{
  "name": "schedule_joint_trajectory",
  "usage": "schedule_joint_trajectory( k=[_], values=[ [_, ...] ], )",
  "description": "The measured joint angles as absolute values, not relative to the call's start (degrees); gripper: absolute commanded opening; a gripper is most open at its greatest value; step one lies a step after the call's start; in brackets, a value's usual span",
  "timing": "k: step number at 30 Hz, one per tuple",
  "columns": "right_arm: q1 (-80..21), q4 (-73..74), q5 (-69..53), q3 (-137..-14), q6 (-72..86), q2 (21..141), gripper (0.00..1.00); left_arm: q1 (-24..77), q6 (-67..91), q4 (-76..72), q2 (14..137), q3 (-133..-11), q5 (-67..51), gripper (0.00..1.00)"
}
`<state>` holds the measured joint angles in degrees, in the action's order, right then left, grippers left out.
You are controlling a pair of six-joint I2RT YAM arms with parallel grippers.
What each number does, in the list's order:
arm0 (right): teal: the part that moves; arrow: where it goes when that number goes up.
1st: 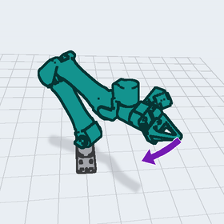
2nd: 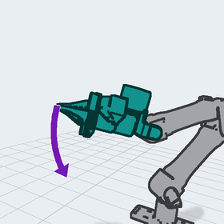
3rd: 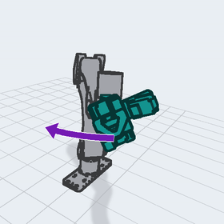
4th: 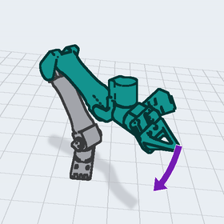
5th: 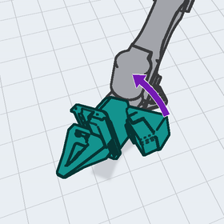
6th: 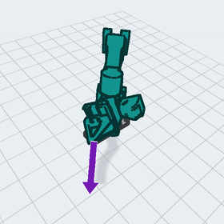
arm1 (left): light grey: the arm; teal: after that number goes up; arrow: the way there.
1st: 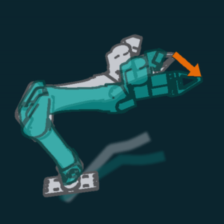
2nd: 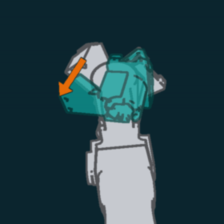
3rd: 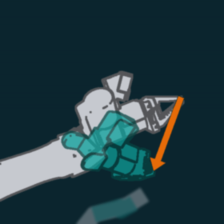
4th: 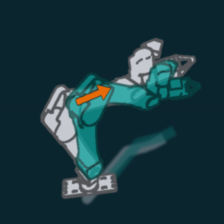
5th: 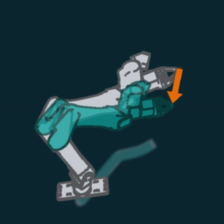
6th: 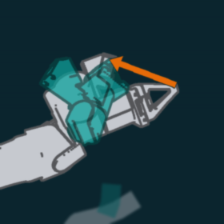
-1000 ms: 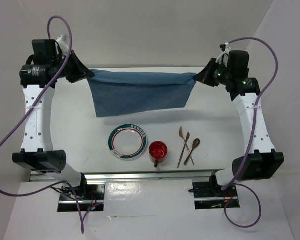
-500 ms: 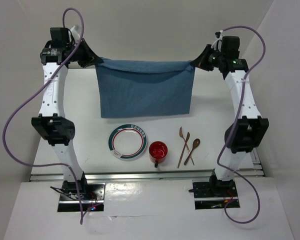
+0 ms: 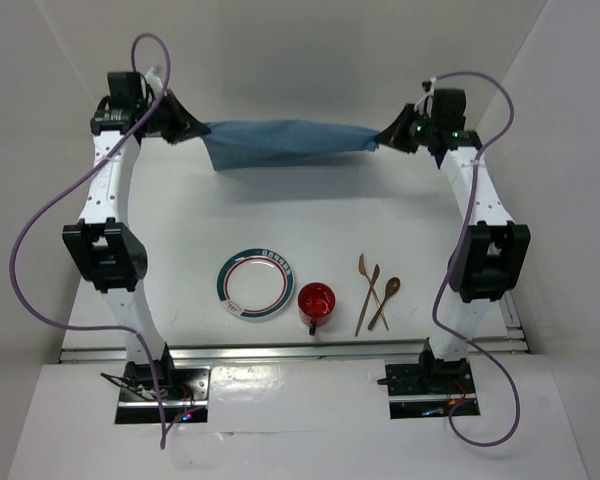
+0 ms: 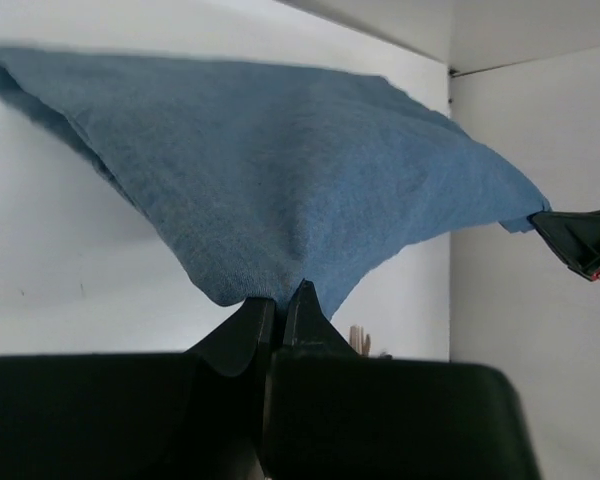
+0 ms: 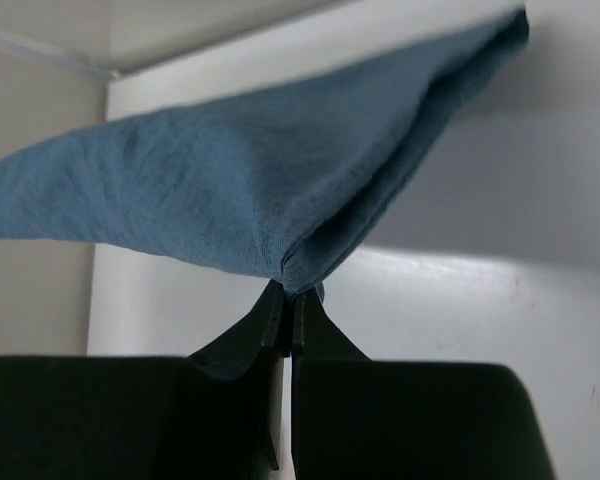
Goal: Set the dinner table for one person
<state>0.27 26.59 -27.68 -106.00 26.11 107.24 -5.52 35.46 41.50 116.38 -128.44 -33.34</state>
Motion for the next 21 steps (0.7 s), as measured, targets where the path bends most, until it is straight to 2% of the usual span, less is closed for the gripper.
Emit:
schedule_joint_trajectory(
  k=[6,7,8,9,10,11,12,14,19,20,21],
  values=[
    [0.3,23.3,-27.9,-81.2,26.1,100.6,0.00,-5.5,32.5,37.5,106.9,-96.9,-32.6,0.00],
    [0.3,23.1,-27.9,-77.4,26.1,99.8,0.00,-5.5,31.9,37.2,106.1,-92.3,-32.5,0.03],
    [0.3,23.0,-27.9,-73.8,26.1,99.2,0.06,-5.6,31.5,36.9,105.5,-88.3,-32.4,0.14],
    [0.3,23.3,-27.9,-71.2,26.2,98.7,0.21,-5.8,31.2,37.3,105.3,-84.9,-32.3,0.43],
    [0.3,23.5,-28.0,-68.9,26.2,98.3,0.53,-6.1,30.5,37.4,105.3,-82.2,-32.3,0.62],
    [0.3,23.7,-27.9,-67.4,26.6,98.1,0.69,-6.4,30.0,37.5,105.3,-80.2,-32.2,0.84],
    [0.3,24.0,-27.6,-66.4,26.1,97.8,0.81,-6.9,29.7,37.7,105.3,-78.5,-32.2,1.00],
    [0.3,25.4,-26.2,-65.7,26.1,96.9,1.00,-7.7,29.4,39.4,105.3,-77.7,-31.6,1.00],
    [0.3,28.4,-19.7,-67.6,25.9,93.8,1.00,-8.3,28.3,42.9,105.1,-84.4,-26.8,1.00],
    [0.3,28.6,-18.5,-68.3,25.9,93.5,0.96,-8.1,28.2,43.0,105.0,-86.2,-25.8,0.99],
    [0.3,28.6,-17.5,-69.1,25.9,93.4,0.86,-7.9,28.2,43.3,104.9,-88.4,-24.7,0.84]
  ],
)
